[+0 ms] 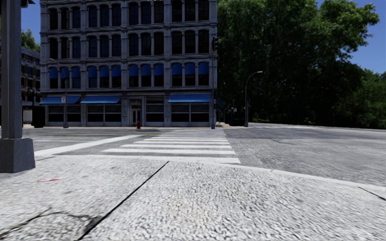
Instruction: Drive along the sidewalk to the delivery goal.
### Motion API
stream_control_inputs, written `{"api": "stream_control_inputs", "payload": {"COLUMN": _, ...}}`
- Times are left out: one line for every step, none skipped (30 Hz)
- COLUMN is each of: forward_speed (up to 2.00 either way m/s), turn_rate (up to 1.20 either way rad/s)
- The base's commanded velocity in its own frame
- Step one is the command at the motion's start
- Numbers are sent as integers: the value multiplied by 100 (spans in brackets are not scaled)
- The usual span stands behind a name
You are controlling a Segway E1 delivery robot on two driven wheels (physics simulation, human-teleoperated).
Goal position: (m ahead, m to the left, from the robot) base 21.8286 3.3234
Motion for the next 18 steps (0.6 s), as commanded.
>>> {"api": "stream_control_inputs", "payload": {"forward_speed": 200, "turn_rate": 0}}
{"api": "stream_control_inputs", "payload": {"forward_speed": 200, "turn_rate": 0}}
{"api": "stream_control_inputs", "payload": {"forward_speed": 200, "turn_rate": 0}}
{"api": "stream_control_inputs", "payload": {"forward_speed": 200, "turn_rate": 0}}
{"api": "stream_control_inputs", "payload": {"forward_speed": 200, "turn_rate": 0}}
{"api": "stream_control_inputs", "payload": {"forward_speed": 200, "turn_rate": 0}}
{"api": "stream_control_inputs", "payload": {"forward_speed": 200, "turn_rate": 0}}
{"api": "stream_control_inputs", "payload": {"forward_speed": 200, "turn_rate": 0}}
{"api": "stream_control_inputs", "payload": {"forward_speed": 200, "turn_rate": 0}}
{"api": "stream_control_inputs", "payload": {"forward_speed": 200, "turn_rate": 0}}
{"api": "stream_control_inputs", "payload": {"forward_speed": 200, "turn_rate": 0}}
{"api": "stream_control_inputs", "payload": {"forward_speed": 200, "turn_rate": 0}}
{"api": "stream_control_inputs", "payload": {"forward_speed": 200, "turn_rate": 0}}
{"api": "stream_control_inputs", "payload": {"forward_speed": 200, "turn_rate": 0}}
{"api": "stream_control_inputs", "payload": {"forward_speed": 200, "turn_rate": 0}}
{"api": "stream_control_inputs", "payload": {"forward_speed": 200, "turn_rate": 0}}
{"api": "stream_control_inputs", "payload": {"forward_speed": 200, "turn_rate": 0}}
{"api": "stream_control_inputs", "payload": {"forward_speed": 200, "turn_rate": 0}}
